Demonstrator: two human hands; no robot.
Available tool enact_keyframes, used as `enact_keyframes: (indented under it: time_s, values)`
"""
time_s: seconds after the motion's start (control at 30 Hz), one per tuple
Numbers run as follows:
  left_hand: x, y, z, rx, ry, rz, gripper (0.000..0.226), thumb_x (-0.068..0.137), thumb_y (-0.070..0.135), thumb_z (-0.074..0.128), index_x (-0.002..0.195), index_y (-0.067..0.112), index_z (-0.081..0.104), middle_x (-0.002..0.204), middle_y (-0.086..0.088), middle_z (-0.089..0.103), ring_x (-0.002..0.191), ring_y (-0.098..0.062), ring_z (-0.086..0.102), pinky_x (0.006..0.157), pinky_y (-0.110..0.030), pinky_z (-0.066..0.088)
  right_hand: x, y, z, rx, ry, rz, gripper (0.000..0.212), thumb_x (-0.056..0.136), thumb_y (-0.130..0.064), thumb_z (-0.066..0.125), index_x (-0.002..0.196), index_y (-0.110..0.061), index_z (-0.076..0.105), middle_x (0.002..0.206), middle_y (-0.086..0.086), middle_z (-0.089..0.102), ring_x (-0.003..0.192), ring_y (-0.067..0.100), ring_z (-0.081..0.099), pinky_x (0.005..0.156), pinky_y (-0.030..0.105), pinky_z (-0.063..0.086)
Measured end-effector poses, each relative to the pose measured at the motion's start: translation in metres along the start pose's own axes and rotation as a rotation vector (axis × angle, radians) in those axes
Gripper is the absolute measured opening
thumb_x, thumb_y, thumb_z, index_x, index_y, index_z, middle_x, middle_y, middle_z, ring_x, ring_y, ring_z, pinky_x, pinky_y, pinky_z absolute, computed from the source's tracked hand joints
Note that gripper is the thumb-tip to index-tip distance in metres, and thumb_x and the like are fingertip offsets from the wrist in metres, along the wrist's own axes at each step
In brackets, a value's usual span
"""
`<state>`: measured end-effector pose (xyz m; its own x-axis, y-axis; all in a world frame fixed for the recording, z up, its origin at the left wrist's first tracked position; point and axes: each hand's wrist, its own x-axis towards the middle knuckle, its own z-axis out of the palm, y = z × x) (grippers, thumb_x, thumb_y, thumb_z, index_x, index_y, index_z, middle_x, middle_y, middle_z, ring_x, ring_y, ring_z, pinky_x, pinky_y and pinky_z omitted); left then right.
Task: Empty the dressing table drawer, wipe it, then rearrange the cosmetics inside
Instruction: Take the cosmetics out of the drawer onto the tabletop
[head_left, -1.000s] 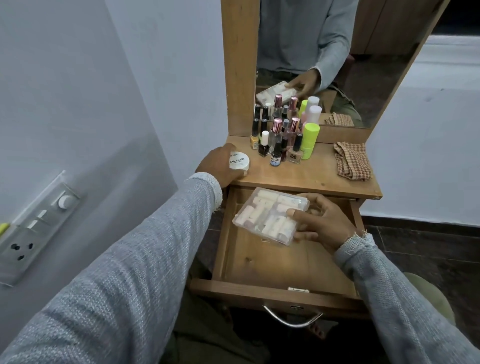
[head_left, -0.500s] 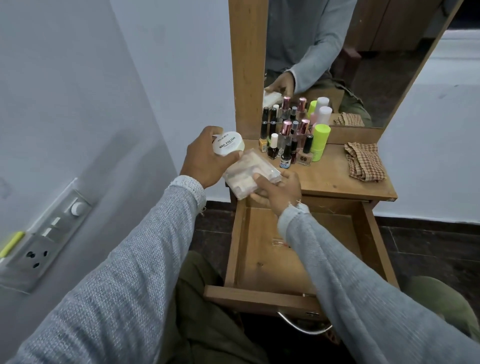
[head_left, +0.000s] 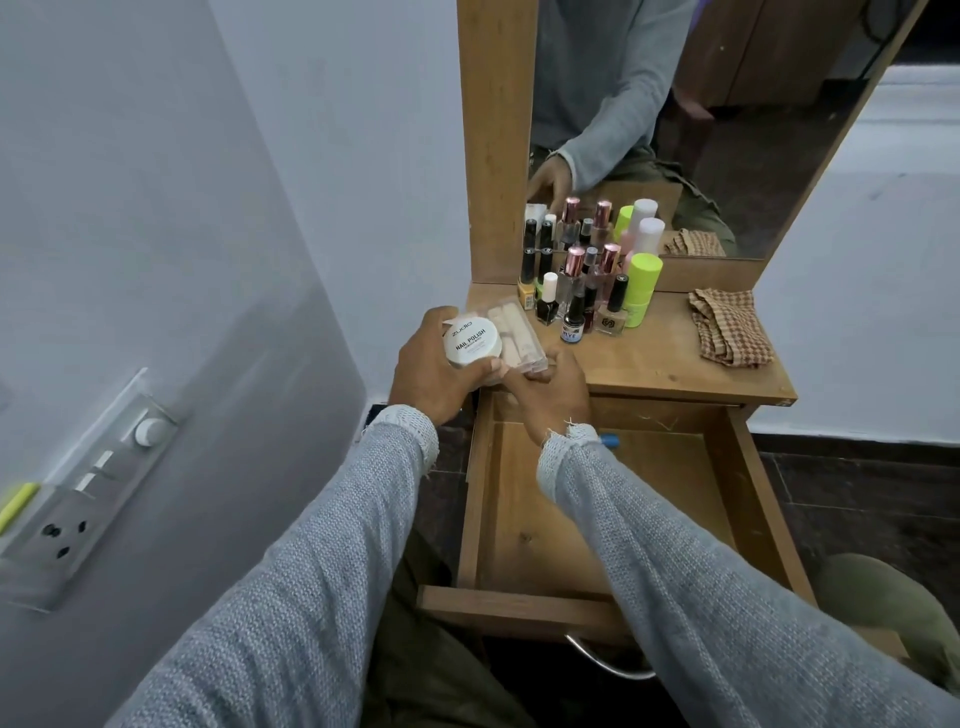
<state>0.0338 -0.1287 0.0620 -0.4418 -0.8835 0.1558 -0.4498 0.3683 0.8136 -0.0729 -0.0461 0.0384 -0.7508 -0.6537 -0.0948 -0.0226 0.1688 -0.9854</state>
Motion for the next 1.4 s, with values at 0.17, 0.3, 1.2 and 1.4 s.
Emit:
enact_keyframes:
  time_s: [0.17,0.3,1.2,1.4]
  values:
    - [0.007,-0.003,0.008,0.005,-0.025,-0.004,0.077,0.071,0.026,0.084,0.135,0.016,0.043,0.131,-0.005,0.055,0.111,-0.015,0.05,0.086,-0.022,0.043,0.011,0.002,-0.011,-0.274,-0.021,-0.157,0.031,0.075,-0.023,0.076,0.103,-0.015,0.062,0.094,0.001,0.069,0.08,0.013,0.064,0.061,0.021,0.05]
    - [0.008,-0.005,0.01,-0.009,-0.075,0.014,0.093,0.069,0.026,0.086,0.145,0.016,0.033,0.143,-0.003,0.047,0.12,-0.012,0.044,0.099,-0.028,0.041,0.021,0.004,-0.015,-0.509,-0.004,-0.259,0.04,0.076,-0.036,0.075,0.108,-0.016,0.063,0.102,0.002,0.062,0.093,0.017,0.057,0.068,0.025,0.041]
    - [0.038,-0.013,0.008,0.011,-0.108,-0.074,0.092,0.074,0.018,0.083,0.147,0.016,0.027,0.149,-0.005,0.041,0.134,-0.029,0.041,0.108,-0.039,0.037,0.051,-0.004,-0.024,-0.816,-0.121,-0.289,0.025,0.084,-0.038,0.067,0.103,-0.021,0.07,0.102,0.002,0.061,0.088,0.018,0.052,0.067,0.029,0.041]
    - [0.039,-0.012,0.008,0.054,-0.103,-0.066,0.09,0.074,0.02,0.082,0.146,0.015,0.029,0.147,-0.005,0.044,0.132,-0.029,0.044,0.108,-0.041,0.038,0.053,-0.003,-0.024,-0.815,-0.133,-0.285,0.025,0.084,-0.038,0.067,0.102,-0.021,0.071,0.1,0.003,0.062,0.088,0.02,0.054,0.069,0.031,0.045]
